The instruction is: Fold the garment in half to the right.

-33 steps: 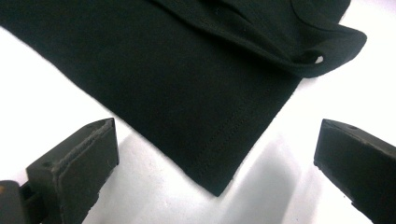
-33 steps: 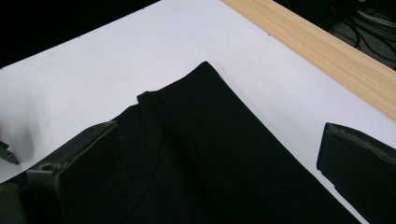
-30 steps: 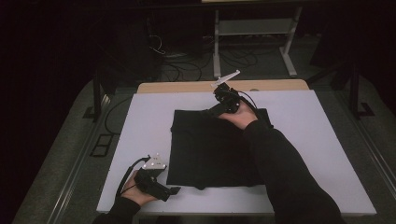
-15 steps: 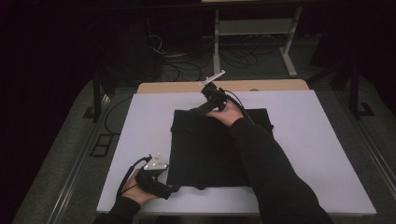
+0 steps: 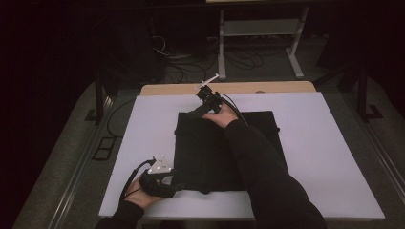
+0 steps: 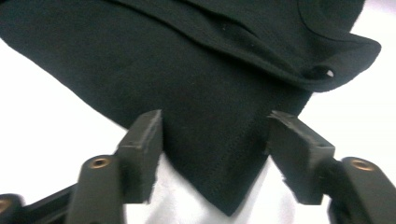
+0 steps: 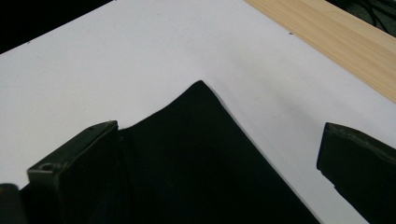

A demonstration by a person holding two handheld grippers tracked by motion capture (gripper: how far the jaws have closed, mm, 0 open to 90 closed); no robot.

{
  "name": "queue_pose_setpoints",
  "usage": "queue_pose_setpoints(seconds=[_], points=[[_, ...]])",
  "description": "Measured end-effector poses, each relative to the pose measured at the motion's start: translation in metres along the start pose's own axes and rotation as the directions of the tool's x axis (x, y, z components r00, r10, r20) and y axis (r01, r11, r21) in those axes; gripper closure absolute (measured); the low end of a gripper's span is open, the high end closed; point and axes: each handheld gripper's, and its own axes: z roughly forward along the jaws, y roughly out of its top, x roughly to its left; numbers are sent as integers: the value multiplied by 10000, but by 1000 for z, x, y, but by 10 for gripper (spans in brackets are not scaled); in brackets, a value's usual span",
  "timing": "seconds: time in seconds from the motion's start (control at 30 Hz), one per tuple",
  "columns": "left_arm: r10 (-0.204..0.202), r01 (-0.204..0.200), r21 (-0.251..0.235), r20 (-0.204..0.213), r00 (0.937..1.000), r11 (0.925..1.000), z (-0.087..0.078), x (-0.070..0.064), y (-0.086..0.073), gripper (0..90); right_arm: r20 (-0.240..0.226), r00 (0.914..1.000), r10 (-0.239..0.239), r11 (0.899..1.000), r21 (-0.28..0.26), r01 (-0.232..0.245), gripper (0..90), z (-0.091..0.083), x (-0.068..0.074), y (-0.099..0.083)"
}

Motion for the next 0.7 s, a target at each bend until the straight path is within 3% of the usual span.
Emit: queue_pose_setpoints(seconds=[0.17, 0.33, 0.7], points=[[112, -113, 17, 141, 9998, 9999, 1, 0, 2, 521, -86, 9999, 64, 10000, -38, -64, 10, 12, 1, 3], [-58, 62, -86, 428, 9991, 9999, 3, 1, 3, 611, -146, 9999, 47, 10000, -9, -47, 21, 27, 2, 5], [-128, 135, -108, 601, 9981, 9999, 6, 5, 7, 750, -373, 9993, 69, 9996, 278, -58, 64, 60, 10, 7]])
